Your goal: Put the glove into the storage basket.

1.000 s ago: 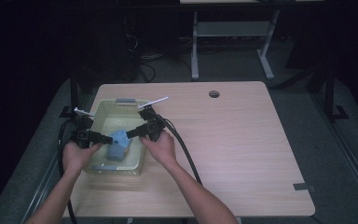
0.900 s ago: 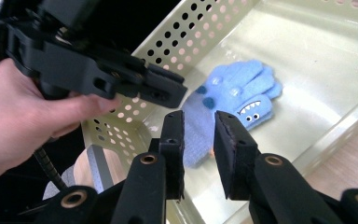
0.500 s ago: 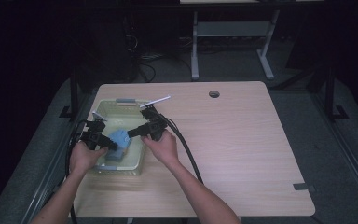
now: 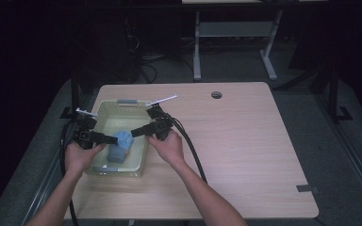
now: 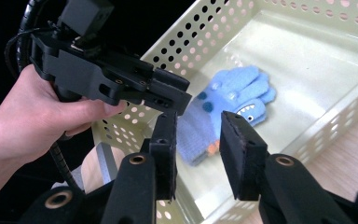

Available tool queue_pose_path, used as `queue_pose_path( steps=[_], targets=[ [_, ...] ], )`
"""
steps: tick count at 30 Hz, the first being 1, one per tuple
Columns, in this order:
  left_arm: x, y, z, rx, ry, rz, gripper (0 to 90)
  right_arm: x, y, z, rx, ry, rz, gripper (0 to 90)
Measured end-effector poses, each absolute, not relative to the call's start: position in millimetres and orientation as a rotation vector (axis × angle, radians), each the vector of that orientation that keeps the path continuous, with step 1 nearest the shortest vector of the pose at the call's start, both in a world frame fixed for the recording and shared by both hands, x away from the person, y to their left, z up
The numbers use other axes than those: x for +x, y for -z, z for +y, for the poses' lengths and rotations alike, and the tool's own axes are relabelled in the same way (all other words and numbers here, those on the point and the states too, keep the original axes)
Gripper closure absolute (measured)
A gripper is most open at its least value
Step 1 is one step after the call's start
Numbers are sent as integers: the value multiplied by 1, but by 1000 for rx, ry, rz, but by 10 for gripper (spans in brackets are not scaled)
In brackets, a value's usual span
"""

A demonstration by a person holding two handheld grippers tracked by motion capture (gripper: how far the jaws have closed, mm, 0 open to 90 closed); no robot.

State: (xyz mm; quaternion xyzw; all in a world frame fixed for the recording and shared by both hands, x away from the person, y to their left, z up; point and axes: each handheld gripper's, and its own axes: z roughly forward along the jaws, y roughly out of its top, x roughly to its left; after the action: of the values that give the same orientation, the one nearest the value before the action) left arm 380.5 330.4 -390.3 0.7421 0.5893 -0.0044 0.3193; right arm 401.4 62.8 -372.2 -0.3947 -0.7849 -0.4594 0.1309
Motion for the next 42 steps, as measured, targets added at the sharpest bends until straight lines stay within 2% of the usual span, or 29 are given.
queue_pose_path(
  steps=[6, 17, 42],
  targets=[
    [374, 383, 327, 1933, -29, 1503, 515, 400, 371, 47, -1146, 1357, -2268, 590],
    [369, 370, 311, 1863, -26, 1410, 447, 401, 363, 27, -1150, 1401, -2263, 507],
    [367, 354, 281, 1808, -30, 1319, 417, 402, 358, -28, -1219, 1427, -2275, 417]
  ],
)
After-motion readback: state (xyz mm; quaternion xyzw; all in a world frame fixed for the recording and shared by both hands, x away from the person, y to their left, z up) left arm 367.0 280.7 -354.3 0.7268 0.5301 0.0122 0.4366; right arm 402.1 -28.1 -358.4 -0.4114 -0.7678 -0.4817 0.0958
